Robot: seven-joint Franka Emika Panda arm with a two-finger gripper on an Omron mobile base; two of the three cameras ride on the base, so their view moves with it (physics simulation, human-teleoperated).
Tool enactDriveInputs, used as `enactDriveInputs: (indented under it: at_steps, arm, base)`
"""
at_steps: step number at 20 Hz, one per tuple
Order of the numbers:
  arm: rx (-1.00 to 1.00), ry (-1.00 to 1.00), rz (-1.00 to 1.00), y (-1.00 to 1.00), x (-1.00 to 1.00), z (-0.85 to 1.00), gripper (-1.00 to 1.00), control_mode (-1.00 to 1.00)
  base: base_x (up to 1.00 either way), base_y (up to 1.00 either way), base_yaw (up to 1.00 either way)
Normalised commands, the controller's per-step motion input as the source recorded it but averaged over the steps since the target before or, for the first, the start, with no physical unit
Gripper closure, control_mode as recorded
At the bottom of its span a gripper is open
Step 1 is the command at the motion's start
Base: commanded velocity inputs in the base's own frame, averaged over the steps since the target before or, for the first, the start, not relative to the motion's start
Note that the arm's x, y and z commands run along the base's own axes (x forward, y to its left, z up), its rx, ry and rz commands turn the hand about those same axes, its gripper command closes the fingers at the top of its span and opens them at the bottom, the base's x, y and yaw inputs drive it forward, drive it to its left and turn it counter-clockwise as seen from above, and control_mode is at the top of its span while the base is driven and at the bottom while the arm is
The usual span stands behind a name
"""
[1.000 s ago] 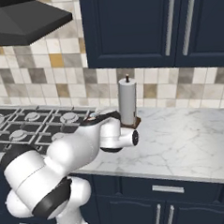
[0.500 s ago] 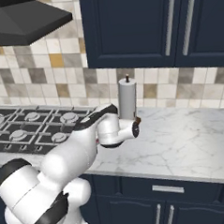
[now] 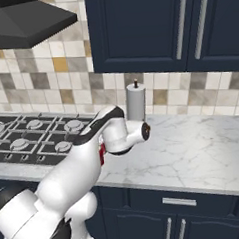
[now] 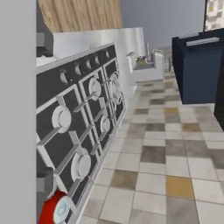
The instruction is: Four empty soda cans are scattered around the kitchen. Gather all the cans and cluster them next to the stove for recycling.
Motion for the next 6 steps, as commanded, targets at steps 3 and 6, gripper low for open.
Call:
enactDriveInputs:
  at_steps: [3,6]
  arm:
    - [-0.05,-0.03,0.0,-0.15,-0.01,0.21,-1.0,-1.0]
    - [-0.07,-0.06,-0.03,-0.2,-0.01,0.14,-1.0,-1.0]
  base:
    - [0.0,0.0,0.0]
    - [0.0,0.0,0.0]
